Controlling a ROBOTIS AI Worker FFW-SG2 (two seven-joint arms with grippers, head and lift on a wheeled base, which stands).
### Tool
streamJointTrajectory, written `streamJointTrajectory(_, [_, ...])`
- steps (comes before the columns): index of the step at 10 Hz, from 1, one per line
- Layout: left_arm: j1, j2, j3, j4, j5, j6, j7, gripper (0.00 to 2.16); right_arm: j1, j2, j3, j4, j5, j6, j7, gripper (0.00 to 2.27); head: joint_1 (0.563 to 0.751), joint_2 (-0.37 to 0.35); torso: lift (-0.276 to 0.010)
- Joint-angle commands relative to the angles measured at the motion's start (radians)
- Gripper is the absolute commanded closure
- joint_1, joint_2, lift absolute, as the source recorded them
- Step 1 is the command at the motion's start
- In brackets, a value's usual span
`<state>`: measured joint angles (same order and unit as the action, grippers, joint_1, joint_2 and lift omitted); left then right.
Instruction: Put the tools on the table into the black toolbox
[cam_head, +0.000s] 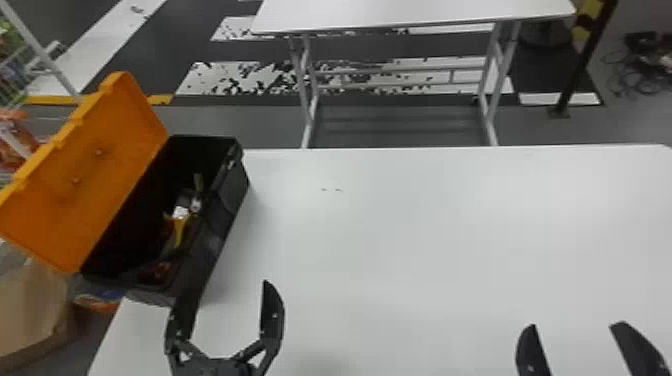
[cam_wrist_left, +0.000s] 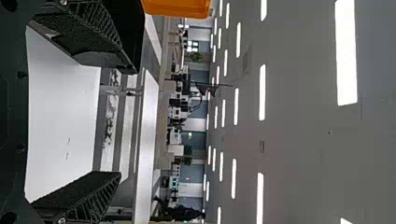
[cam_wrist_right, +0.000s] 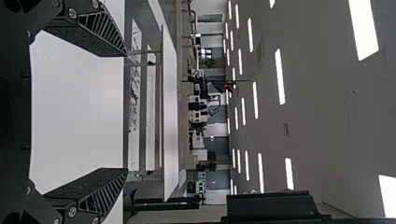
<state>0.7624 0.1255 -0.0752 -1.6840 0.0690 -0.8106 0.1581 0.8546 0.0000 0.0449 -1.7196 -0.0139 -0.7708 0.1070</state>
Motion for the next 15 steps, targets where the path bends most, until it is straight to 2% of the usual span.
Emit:
streamJointTrajectory(1, [0.0, 0.0, 0.0, -0.002, 0.0, 0.0, 0.0, 0.04, 0.0, 0.001, 0.0, 0.0, -0.001, 0.0, 0.0, 0.14, 0.695, 0.136, -0.075])
streamJointTrajectory(15, [0.002, -0.001, -0.011, 0.003, 0.003, 0.003, -0.011, 0.06, 0.003, 0.001, -0.002, 0.002, -0.02, -0.018, 0.0, 0.14, 0.695, 0.114, -0.075])
